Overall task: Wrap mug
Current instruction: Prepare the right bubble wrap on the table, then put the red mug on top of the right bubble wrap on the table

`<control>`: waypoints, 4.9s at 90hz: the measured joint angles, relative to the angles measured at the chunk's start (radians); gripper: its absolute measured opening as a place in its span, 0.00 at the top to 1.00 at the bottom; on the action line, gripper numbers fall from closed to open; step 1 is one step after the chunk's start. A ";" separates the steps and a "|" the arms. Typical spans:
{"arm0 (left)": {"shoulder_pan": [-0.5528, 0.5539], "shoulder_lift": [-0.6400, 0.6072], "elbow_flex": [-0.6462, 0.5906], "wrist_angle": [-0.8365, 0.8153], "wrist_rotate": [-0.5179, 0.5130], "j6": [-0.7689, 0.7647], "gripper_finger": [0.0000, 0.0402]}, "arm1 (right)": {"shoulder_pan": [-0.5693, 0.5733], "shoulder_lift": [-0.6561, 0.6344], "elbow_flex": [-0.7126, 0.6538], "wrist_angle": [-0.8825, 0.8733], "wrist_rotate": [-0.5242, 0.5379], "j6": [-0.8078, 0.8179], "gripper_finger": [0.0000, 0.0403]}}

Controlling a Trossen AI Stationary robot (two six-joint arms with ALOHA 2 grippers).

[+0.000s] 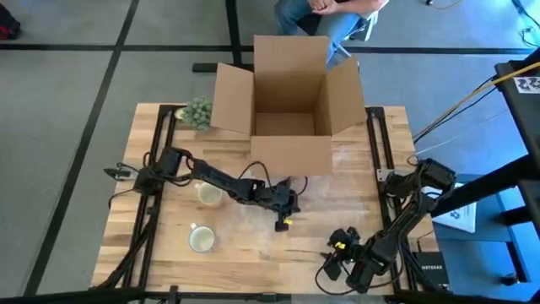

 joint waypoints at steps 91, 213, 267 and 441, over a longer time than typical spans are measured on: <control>0.019 -0.018 0.000 -0.034 -0.052 -0.001 1.00 | 0.013 0.095 0.034 0.172 0.005 -0.026 0.48; -0.221 -0.409 0.006 -0.468 -0.282 0.062 0.99 | 0.013 0.097 0.039 0.229 -0.016 -0.118 0.48; -0.332 -0.680 0.006 -1.125 -0.107 -0.278 0.61 | 0.013 0.097 0.038 0.228 0.002 -0.149 0.48; -0.480 -0.680 -0.327 -1.040 0.041 -0.618 0.98 | 0.015 0.072 0.110 0.225 0.073 -0.203 0.48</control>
